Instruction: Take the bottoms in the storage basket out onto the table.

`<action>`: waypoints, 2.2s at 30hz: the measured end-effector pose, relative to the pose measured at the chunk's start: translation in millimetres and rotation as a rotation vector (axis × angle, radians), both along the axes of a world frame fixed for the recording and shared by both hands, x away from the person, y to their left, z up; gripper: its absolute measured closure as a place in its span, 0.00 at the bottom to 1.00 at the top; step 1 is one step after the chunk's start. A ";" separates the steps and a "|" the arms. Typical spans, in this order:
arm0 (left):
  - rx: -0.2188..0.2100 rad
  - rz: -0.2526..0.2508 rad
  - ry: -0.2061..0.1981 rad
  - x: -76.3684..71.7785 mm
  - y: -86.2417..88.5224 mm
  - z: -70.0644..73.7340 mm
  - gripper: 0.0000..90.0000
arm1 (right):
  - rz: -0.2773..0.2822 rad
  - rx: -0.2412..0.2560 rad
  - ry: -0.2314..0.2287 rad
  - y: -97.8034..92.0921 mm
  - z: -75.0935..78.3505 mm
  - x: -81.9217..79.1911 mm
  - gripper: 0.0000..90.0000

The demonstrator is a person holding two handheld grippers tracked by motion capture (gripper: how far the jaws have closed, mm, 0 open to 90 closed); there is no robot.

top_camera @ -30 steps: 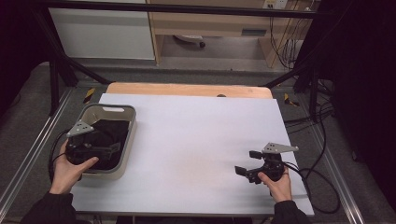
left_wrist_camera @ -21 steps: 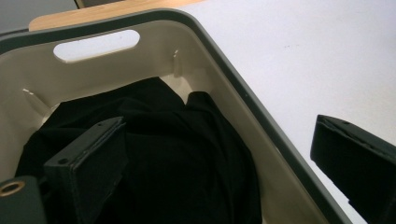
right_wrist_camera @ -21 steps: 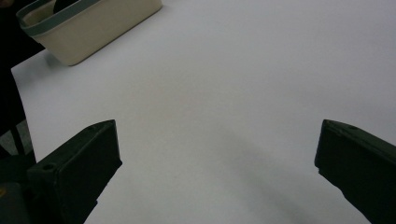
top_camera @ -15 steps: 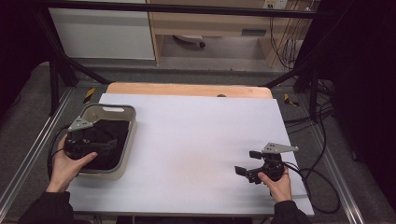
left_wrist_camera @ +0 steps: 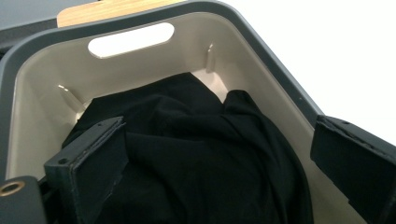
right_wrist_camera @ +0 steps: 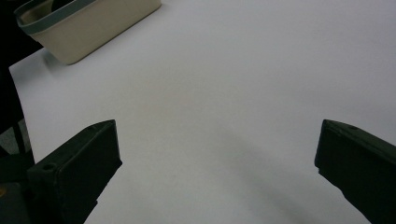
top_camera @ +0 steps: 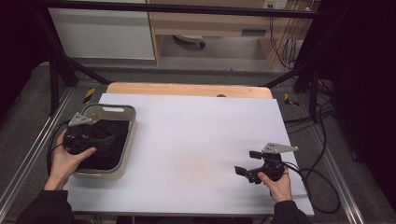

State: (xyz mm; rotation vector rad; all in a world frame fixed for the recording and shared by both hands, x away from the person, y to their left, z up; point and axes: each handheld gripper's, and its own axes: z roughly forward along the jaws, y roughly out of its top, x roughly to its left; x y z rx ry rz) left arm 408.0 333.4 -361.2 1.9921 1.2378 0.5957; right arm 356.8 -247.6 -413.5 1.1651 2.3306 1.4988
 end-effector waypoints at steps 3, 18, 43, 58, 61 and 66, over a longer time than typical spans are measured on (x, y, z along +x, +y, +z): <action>0.016 0.007 0.012 3.3 0.3 -2.3 0.04 | 0.000 -0.001 0.001 0.2 -0.2 0.1 0.01; 0.056 0.028 0.034 18.1 1.3 -13.5 0.04 | -0.001 -0.004 0.005 0.4 -0.4 0.1 0.01; 0.134 0.033 0.121 30.8 0.4 -43.0 0.05 | -0.003 -0.011 0.007 0.6 -0.9 0.5 0.01; 0.183 0.022 0.165 33.7 -3.1 -51.7 0.17 | -0.002 -0.016 0.006 1.1 -1.6 0.7 0.01; 0.189 0.018 0.182 34.6 -3.6 -53.6 0.20 | -0.003 -0.016 0.008 0.9 -1.3 0.5 0.01; 0.190 0.013 0.197 35.6 -3.7 -55.9 0.25 | -0.004 -0.018 0.009 1.2 -1.6 0.7 0.01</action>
